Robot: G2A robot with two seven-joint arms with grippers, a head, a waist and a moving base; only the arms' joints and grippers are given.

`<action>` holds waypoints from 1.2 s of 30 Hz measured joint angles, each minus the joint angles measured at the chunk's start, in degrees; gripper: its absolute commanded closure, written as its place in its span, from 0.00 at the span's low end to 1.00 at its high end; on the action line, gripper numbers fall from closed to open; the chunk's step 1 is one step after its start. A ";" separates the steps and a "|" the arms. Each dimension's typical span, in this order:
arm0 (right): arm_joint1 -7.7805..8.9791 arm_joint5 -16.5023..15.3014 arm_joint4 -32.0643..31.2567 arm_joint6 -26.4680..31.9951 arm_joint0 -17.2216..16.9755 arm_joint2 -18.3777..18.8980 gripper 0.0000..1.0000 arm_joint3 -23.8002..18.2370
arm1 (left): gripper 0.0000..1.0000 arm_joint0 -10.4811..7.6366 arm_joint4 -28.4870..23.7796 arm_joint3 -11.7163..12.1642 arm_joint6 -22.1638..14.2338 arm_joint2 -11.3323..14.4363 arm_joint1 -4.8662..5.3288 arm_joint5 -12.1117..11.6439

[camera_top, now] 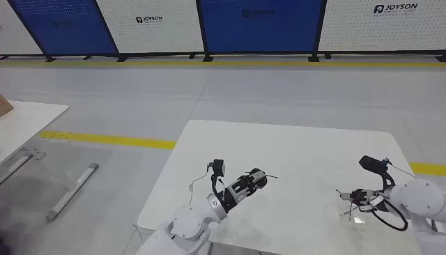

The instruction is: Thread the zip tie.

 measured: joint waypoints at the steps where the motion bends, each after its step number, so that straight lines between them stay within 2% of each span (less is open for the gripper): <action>1: 0.12 0.28 -0.11 0.00 -0.02 -0.17 0.64 0.05 | 1.00 0.00 0.00 0.00 0.00 0.00 0.00 0.00; 7: 0.72 1.86 -0.36 0.00 0.61 -1.74 0.64 1.08 | 1.00 0.00 0.00 0.00 0.00 0.00 0.00 0.00; 11: 1.03 2.29 -0.11 0.00 1.71 -3.34 0.71 2.38 | 1.00 0.00 0.00 0.00 0.00 0.00 0.00 0.00; 13: 1.13 2.36 0.05 0.00 2.40 -4.26 0.65 3.09 | 1.00 0.00 0.00 0.00 0.00 0.00 0.00 0.00; 20: 1.23 3.25 0.98 0.00 5.37 -7.43 0.68 6.77 | 1.00 0.00 0.00 0.00 0.00 0.00 0.00 0.00; 26: 1.08 3.23 0.43 0.00 6.44 -7.77 0.69 9.25 | 1.00 0.00 0.00 0.00 0.00 0.00 0.00 0.00; 30: 0.66 3.23 -0.38 0.00 6.93 -8.27 0.71 10.04 | 1.00 0.00 0.00 0.00 0.00 0.00 0.00 0.00; 32: 0.43 3.23 -0.58 0.00 7.29 -8.57 0.75 10.40 | 1.00 0.00 0.00 0.00 0.00 0.00 0.00 0.00; 36: -0.12 3.23 -1.09 0.00 8.20 -9.44 0.75 11.36 | 1.00 0.00 0.00 0.00 0.00 0.00 0.00 0.00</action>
